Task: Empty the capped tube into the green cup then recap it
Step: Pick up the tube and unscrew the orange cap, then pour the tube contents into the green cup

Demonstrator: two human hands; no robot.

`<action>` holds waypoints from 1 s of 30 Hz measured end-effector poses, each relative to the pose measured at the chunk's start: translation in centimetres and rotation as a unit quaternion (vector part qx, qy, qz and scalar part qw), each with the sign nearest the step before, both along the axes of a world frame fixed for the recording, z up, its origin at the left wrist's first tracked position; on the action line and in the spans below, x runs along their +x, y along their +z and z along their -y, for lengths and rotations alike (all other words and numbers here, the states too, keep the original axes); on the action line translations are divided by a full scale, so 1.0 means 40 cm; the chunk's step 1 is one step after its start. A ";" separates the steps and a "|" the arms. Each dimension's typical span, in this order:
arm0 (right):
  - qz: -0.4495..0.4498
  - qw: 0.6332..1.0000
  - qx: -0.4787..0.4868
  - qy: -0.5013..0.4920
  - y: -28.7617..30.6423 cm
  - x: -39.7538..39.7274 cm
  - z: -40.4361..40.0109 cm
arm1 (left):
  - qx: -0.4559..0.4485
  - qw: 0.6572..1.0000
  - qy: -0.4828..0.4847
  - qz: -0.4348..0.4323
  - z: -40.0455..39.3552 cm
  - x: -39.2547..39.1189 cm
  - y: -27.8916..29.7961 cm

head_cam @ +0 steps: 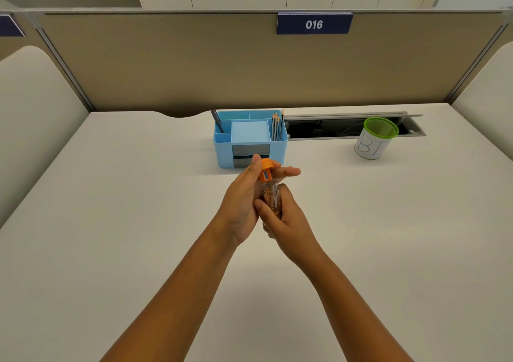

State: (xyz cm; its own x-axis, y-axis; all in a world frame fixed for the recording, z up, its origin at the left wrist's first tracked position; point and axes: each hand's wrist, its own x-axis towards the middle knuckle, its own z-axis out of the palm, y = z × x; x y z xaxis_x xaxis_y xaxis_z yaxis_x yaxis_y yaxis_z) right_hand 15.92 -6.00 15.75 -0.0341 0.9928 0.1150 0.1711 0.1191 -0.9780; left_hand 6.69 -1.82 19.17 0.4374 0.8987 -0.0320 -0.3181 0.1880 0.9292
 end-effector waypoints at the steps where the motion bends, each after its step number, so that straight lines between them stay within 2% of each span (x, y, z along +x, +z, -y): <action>1: 0.002 1.000 -0.003 0.000 -0.004 0.001 0.000 | -0.009 1.000 0.003 0.003 -0.002 0.000 -0.004; 4: 0.004 1.000 -0.024 0.000 -0.013 0.001 0.000 | -0.040 0.999 0.011 0.023 -0.015 0.002 -0.018; 9: -0.058 0.996 -0.060 -0.006 -0.029 0.006 -0.006 | -0.115 0.989 0.073 0.050 -0.036 0.000 -0.056; 12: -0.079 0.994 -0.069 -0.028 -0.049 0.017 -0.013 | -0.176 0.974 0.142 0.020 -0.053 -0.004 -0.087; 14: -0.108 0.989 -0.097 -0.038 -0.066 0.024 -0.019 | -0.193 0.964 0.181 -0.033 -0.066 -0.011 -0.113; 19: -0.332 0.927 -0.163 -0.069 -0.086 0.049 -0.031 | -0.152 0.948 0.186 -0.207 -0.077 -0.024 -0.201; 23: -0.444 0.879 -0.157 -0.081 -0.098 0.075 -0.027 | -0.102 0.907 0.178 -0.368 -0.073 -0.022 -0.272; 26: -0.510 0.838 -0.156 -0.111 -0.108 0.109 -0.036 | 0.021 0.866 0.128 -0.483 -0.053 -0.027 -0.323; 30: -0.553 0.803 -0.138 -0.176 -0.120 0.191 -0.065 | 0.099 0.829 0.126 -0.535 -0.039 -0.037 -0.360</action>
State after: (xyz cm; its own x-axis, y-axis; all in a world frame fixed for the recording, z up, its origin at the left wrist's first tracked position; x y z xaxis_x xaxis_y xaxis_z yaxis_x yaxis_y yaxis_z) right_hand 23.55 -3.40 10.94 0.2257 0.9117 -0.3432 -0.8437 0.0068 -0.5368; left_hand 5.21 -0.25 4.77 0.0510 0.9914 -0.1206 0.7032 0.0501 0.7092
